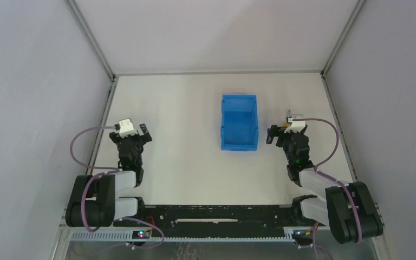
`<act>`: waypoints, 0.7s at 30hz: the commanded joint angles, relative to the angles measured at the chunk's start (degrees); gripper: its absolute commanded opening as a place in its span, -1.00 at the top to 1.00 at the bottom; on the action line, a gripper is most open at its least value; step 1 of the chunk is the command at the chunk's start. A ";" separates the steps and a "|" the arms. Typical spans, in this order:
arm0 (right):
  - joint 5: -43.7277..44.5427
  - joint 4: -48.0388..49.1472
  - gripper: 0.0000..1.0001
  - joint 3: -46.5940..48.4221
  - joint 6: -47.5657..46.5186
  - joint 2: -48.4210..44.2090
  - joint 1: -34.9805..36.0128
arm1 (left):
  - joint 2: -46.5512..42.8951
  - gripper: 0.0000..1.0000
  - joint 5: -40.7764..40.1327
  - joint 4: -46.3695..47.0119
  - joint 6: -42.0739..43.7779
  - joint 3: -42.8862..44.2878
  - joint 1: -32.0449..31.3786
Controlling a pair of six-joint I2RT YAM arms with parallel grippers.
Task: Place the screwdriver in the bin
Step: Pick up the screwdriver from the center of the board.
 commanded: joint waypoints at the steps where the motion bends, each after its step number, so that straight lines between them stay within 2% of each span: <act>1: -0.08 1.68 -0.99 1.88 -1.68 0.27 0.94 | -0.48 -1.00 -0.74 1.78 1.38 1.99 -0.30; 17: 1.68 -0.37 -0.99 3.53 -1.17 0.96 1.16 | -0.46 -1.00 -0.70 1.75 1.38 1.97 -0.30; 21: 2.72 -7.88 -0.99 6.87 -1.06 -2.73 1.16 | -0.46 -1.00 -0.72 1.80 1.38 1.97 -0.30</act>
